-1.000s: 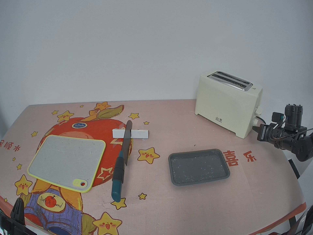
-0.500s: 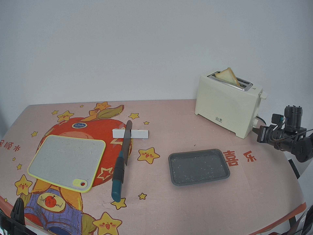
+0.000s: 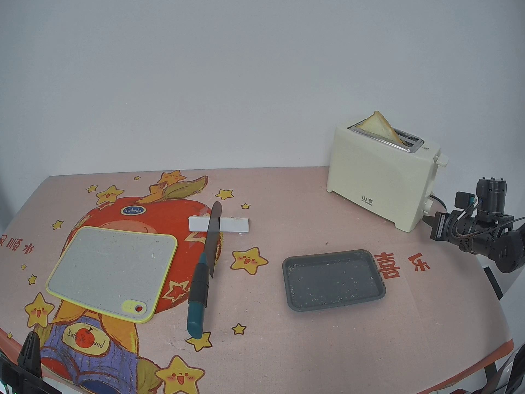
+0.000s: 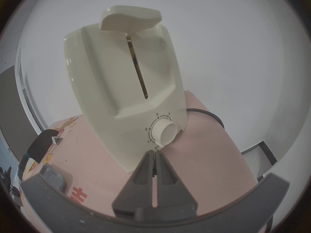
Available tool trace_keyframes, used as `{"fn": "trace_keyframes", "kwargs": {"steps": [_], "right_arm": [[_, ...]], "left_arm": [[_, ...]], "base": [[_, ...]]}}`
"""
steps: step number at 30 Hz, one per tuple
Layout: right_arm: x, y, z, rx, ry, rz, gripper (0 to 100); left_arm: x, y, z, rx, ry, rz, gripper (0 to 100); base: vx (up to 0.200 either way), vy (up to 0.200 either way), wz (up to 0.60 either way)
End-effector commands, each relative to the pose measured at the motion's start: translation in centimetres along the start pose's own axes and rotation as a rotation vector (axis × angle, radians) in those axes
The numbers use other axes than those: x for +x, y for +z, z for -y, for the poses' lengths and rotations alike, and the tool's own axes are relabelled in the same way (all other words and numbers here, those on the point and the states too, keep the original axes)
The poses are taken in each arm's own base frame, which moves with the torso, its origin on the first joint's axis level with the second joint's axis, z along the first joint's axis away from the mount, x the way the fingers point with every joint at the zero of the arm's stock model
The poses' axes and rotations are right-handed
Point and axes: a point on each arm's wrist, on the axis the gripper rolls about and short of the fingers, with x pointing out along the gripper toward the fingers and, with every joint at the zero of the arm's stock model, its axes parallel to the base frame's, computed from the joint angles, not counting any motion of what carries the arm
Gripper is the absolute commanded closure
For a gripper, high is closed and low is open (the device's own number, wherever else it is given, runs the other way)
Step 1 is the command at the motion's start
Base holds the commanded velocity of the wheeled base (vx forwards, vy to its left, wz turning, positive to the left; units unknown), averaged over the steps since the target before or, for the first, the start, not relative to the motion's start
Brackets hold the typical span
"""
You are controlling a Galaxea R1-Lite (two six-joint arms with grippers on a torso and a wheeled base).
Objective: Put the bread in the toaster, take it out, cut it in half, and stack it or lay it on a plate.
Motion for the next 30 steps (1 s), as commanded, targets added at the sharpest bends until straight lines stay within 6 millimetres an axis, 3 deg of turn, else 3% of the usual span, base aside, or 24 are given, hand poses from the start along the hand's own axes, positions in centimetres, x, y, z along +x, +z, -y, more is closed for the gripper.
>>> {"fn": "trace_keyframes", "kwargs": {"steps": [1, 14, 24, 30], "right_arm": [[-0.1, 0.1, -0.1, -0.002, 0.002, 0.003, 100], [-2.0, 0.7, -0.8, -0.019, -0.003, 0.051, 100], [-5.8, 2.2, -2.3, -0.051, 0.036, 0.166, 100], [-6.8, 2.6, -2.7, -0.06, 0.047, 0.201, 100]], "left_arm": [[0.1, -0.5, 0.0, 0.0, 0.001, -0.016, 100], [0.1, -0.5, 0.0, 0.0, -0.001, -0.016, 100], [0.1, -0.5, 0.0, 0.0, -0.001, -0.017, 100], [0.1, -0.5, 0.0, 0.0, -0.001, -0.017, 100]], "base": [[0.0, 0.0, 0.0], [0.0, 0.0, 0.0], [0.0, 0.0, 0.0], [0.0, 0.0, 0.0]]}}
